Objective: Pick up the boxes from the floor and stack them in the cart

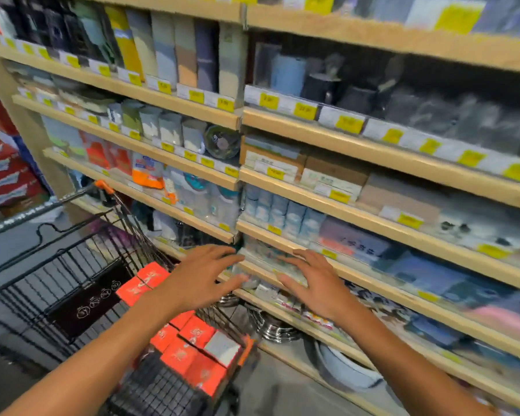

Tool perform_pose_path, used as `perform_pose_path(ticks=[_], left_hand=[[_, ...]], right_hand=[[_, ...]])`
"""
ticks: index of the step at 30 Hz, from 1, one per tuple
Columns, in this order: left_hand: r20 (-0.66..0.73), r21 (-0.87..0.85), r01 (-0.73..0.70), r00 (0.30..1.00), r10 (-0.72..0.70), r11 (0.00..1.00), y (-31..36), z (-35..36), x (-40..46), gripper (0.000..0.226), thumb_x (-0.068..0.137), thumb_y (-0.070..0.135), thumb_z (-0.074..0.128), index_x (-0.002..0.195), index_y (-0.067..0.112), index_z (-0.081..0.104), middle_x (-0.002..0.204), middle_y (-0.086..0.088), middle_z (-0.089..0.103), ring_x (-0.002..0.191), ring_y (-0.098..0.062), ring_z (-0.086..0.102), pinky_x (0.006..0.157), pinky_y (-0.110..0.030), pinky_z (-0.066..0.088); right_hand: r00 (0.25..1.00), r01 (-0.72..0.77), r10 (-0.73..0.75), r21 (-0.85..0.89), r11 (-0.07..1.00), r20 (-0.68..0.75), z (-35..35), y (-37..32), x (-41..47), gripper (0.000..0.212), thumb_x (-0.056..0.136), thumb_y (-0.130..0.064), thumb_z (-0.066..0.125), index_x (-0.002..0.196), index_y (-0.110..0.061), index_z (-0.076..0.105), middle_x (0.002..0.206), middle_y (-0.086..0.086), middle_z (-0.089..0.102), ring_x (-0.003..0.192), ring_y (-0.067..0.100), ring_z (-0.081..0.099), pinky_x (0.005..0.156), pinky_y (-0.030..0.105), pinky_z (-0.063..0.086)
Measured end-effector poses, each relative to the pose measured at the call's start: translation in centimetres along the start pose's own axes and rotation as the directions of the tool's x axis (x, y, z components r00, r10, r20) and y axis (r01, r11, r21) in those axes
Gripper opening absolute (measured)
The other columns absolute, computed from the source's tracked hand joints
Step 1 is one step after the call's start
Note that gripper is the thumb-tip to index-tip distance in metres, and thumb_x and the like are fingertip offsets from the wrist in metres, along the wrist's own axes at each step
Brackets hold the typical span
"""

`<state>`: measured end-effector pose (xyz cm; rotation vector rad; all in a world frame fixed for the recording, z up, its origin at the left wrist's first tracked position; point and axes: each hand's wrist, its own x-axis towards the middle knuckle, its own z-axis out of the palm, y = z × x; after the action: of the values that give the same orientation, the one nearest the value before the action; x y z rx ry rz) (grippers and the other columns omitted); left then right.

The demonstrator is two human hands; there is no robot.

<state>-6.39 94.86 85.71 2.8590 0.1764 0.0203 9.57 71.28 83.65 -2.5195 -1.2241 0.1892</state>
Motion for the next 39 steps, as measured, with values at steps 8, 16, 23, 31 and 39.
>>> perform_pose_path(ticks=[8,16,23,31,39], left_hand=[[0.014,0.135,-0.226,0.974,0.227,0.965,15.7,2.4,4.4,0.084,0.087,0.081,0.021,0.145,0.028,0.050,0.146,-0.001,0.053,0.131,-0.027,0.050,0.109,-0.042,0.037],[0.135,0.094,-0.530,0.845,0.517,0.842,28.4,4.6,8.8,0.092,0.079,0.088,0.012,0.154,0.037,0.029,0.161,0.002,0.030,0.146,-0.023,0.029,0.120,-0.043,0.021],[0.185,0.032,-0.748,0.656,0.732,0.663,34.0,7.2,11.8,0.093,0.079,0.089,0.010,0.155,0.038,0.025,0.163,0.004,0.024,0.147,-0.023,0.025,0.121,-0.044,0.019],[0.243,-0.127,-0.880,0.420,0.875,0.458,42.6,11.9,11.7,0.098,0.073,0.091,0.012,0.155,0.039,0.022,0.162,0.006,0.022,0.146,-0.021,0.023,0.119,-0.041,0.022],[0.274,-0.217,-0.938,0.207,0.939,0.270,51.8,15.1,8.8,0.100,0.070,0.094,0.011,0.155,0.041,0.015,0.162,0.008,0.018,0.147,-0.021,0.022,0.118,-0.040,0.025]], right_hand=[[0.956,-0.267,0.273,0.072,0.961,-0.102,-4.7,9.5,-15.3,0.109,0.072,-0.096,0.008,0.150,-0.030,0.045,0.160,-0.004,0.035,0.149,0.022,0.024,0.122,0.038,0.017],[0.779,-0.575,0.573,0.072,0.815,-0.256,-7.7,17.1,-28.6,0.081,0.088,-0.082,0.037,0.152,-0.033,0.039,0.161,-0.003,0.032,0.150,0.026,0.023,0.123,0.046,0.022],[0.534,-0.808,0.787,0.087,0.583,-0.309,-7.5,15.6,-37.3,0.098,0.079,-0.093,0.023,0.154,-0.032,0.034,0.163,0.000,0.028,0.152,0.027,0.019,0.123,0.049,0.020],[0.202,-0.971,0.916,0.054,0.234,-0.348,-6.2,12.5,-47.9,0.106,0.072,-0.090,0.032,0.156,-0.025,0.031,0.161,0.001,0.033,0.150,0.031,0.027,0.122,0.047,0.023],[-0.050,-0.991,0.921,0.137,0.004,-0.387,-5.2,10.3,-57.9,0.095,0.080,-0.068,0.066,0.156,-0.020,0.033,0.160,0.005,0.036,0.149,0.031,0.029,0.124,0.041,0.021]])
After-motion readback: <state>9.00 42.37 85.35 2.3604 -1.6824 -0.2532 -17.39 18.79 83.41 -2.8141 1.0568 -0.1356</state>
